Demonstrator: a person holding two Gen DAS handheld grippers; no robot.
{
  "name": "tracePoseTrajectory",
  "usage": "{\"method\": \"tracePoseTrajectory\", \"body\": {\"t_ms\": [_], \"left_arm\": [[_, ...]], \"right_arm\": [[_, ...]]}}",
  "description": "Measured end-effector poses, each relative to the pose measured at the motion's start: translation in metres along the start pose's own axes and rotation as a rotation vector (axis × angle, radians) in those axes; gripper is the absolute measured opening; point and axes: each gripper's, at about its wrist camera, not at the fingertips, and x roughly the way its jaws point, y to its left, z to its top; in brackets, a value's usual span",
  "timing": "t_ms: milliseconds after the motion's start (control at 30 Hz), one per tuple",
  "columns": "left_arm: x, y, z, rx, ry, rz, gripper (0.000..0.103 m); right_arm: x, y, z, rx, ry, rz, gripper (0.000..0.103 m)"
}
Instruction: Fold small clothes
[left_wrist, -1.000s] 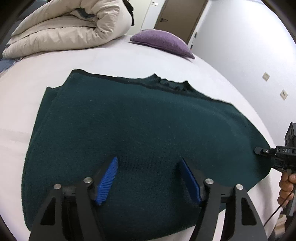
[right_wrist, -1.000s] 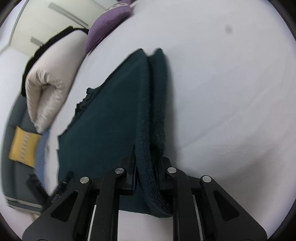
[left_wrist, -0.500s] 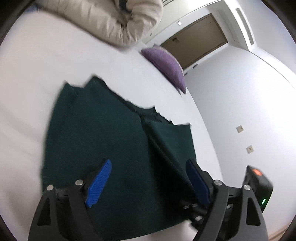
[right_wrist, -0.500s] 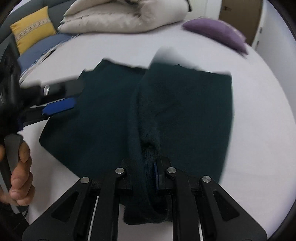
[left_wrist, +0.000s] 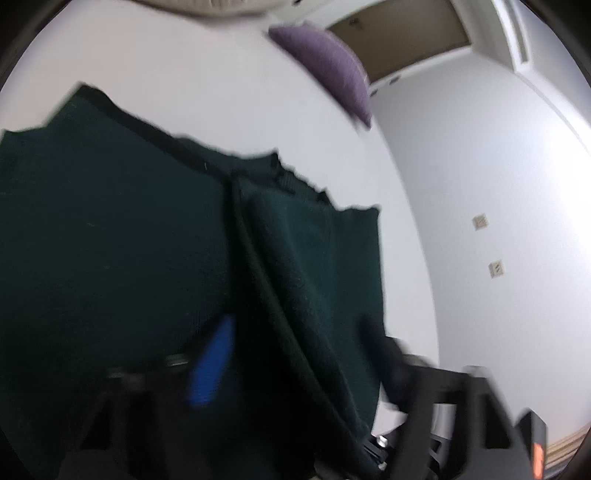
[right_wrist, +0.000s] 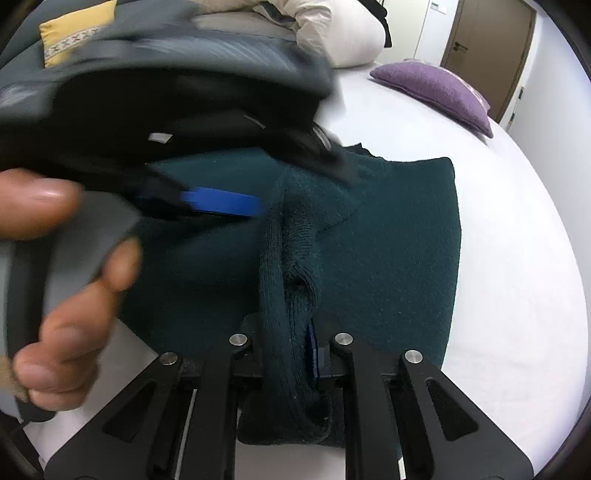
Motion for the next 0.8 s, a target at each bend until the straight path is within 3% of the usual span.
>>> {"method": "tracePoseTrajectory", "body": {"t_ms": [67, 167, 300, 433, 500, 600, 733, 800], "left_arm": [[0.008, -0.001, 0.002, 0.017, 0.02, 0.028, 0.034], [0.008, 0.003, 0.002, 0.007, 0.026, 0.01, 0.02], [-0.002, 0.012, 0.001, -0.009, 0.024, -0.038, 0.015], [-0.021, 0.017, -0.001, 0.004, 0.012, -0.052, 0.012], [-0.034, 0.022, -0.001, 0.004, -0.008, -0.055, 0.012], [-0.058, 0.025, 0.001, 0.028, -0.044, -0.041, 0.012], [-0.096, 0.04, 0.012, 0.043, -0.093, -0.006, 0.012], [-0.117, 0.053, 0.015, 0.044, -0.114, 0.014, 0.012]], "right_arm": [[-0.007, -0.001, -0.004, -0.001, -0.027, 0.025, 0.022], [-0.019, 0.0, -0.017, -0.019, -0.043, 0.085, 0.035], [-0.051, -0.009, -0.039, 0.006, -0.09, 0.155, 0.039], [-0.095, -0.054, -0.052, 0.182, -0.212, 0.277, 0.039], [-0.101, -0.078, -0.053, 0.262, -0.247, 0.268, 0.039], [-0.088, -0.112, -0.048, 0.339, -0.225, 0.203, 0.039], [-0.055, -0.11, -0.039, 0.271, -0.149, 0.052, 0.039], [-0.036, -0.105, -0.036, 0.248, -0.114, 0.028, 0.039]]}}
